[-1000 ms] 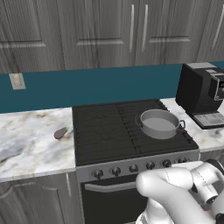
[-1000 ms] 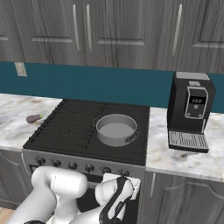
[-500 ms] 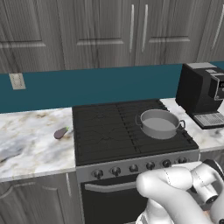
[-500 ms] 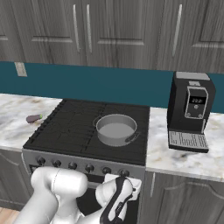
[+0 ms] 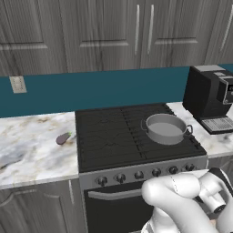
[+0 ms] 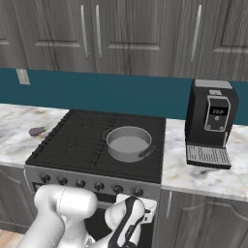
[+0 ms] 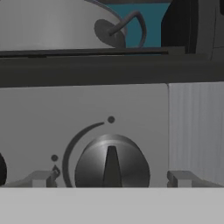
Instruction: Turn on the burner for the pot on the stove. Wait thirty seconds for the pot to heat up. Then add the eggplant to the pot.
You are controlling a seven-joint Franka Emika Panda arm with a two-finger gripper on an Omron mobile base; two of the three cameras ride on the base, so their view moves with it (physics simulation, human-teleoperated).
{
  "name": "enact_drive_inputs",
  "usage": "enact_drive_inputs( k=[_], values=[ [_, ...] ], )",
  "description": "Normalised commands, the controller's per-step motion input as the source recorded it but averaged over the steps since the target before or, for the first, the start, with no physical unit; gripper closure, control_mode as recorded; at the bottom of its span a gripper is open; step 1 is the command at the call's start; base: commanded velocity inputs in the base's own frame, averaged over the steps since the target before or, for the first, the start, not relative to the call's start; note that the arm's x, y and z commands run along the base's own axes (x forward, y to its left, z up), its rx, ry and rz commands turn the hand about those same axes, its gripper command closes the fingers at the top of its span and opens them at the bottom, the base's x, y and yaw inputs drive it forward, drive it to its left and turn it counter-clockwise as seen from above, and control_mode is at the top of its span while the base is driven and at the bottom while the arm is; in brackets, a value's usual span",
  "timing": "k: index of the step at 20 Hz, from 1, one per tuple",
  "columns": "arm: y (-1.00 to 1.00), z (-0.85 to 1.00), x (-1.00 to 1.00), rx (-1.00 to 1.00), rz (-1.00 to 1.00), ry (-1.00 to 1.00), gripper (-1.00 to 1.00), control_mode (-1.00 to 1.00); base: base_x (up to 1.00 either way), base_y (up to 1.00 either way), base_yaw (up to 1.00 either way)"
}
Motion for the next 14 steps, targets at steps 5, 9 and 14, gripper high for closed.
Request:
enact_drive_inputs(
  k=[5, 9, 14],
  values=[
    [-0.06, 0.00, 0.00, 0.00, 0.00, 0.00, -1.00, -1.00, 0.00, 0.00, 0.00],
    [-0.01, 0.00, 0.00, 0.00, 0.00, 0.00, -1.00, -1.00, 0.00, 0.00, 0.00],
    [0.00, 0.00, 0.00, 0.00, 0.00, 0.00, 1.00, -1.00, 0.00, 0.00, 0.00]
  ],
)
